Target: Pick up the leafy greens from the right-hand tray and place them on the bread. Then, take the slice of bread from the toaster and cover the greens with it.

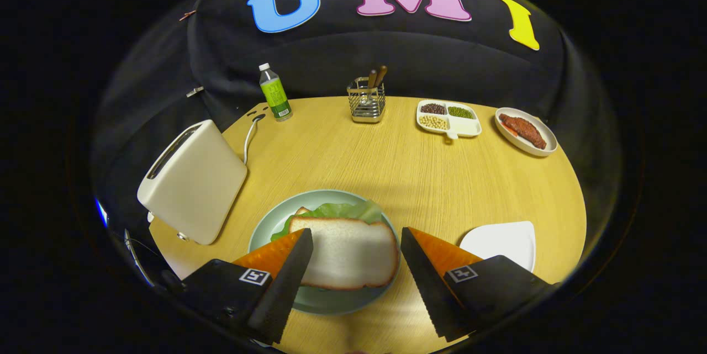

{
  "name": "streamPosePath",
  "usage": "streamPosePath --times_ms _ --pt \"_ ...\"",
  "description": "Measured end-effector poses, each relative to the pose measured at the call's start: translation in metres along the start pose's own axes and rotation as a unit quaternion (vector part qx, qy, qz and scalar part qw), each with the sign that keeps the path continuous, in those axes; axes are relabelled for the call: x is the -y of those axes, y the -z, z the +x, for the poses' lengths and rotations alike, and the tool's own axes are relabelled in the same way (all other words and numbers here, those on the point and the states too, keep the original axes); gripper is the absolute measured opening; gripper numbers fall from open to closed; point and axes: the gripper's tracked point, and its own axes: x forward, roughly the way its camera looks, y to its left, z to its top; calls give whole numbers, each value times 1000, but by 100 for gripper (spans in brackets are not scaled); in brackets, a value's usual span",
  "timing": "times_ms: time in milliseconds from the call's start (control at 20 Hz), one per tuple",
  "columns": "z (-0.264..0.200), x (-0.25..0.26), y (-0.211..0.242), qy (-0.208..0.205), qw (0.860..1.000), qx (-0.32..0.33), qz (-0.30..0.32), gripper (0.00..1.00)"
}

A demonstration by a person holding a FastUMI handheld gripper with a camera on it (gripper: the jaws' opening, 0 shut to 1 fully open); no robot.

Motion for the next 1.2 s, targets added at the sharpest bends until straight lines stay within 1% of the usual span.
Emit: streamPosePath --times_ms 150,300,400,500,750,850,950,1050,1200 --pt "-24 8 -26 7 999 40 -29 99" --pt "-56 23 -60 17 994 93 -49 99" --pt "-78 37 -79 30 990 126 -54 99" --pt "-96 55 -88 51 988 137 -57 99" --pt "-152 81 -112 93 979 180 -27 99" --pt "-171 84 -117 100 976 191 -25 99" --pt "-187 90 -123 120 971 203 -29 99" --pt "-200 90 -129 136 967 214 -16 99" --pt "-217 78 -141 145 961 233 17 99"
